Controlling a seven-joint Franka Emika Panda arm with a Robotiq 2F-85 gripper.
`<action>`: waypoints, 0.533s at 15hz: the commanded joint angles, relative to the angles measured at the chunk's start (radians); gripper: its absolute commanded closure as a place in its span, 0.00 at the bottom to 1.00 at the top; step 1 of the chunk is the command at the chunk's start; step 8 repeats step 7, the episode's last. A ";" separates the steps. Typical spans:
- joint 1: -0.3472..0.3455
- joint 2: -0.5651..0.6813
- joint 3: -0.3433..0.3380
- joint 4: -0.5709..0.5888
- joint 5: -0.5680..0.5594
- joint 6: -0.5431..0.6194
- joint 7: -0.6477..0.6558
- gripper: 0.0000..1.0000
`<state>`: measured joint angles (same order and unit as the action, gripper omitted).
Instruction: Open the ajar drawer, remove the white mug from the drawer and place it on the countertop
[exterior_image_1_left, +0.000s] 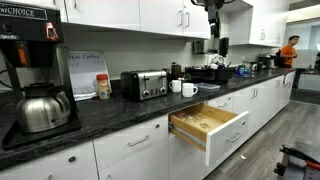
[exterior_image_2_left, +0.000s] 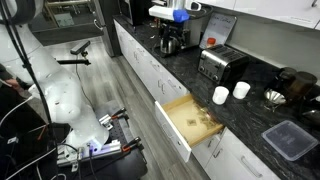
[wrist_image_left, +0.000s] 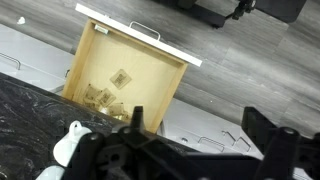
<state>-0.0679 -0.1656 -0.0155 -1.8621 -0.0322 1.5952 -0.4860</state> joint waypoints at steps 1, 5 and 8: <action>0.021 -0.053 -0.021 -0.086 -0.010 0.069 0.020 0.00; 0.027 -0.026 -0.025 -0.052 -0.004 0.030 0.023 0.00; 0.028 -0.026 -0.025 -0.057 -0.004 0.030 0.030 0.00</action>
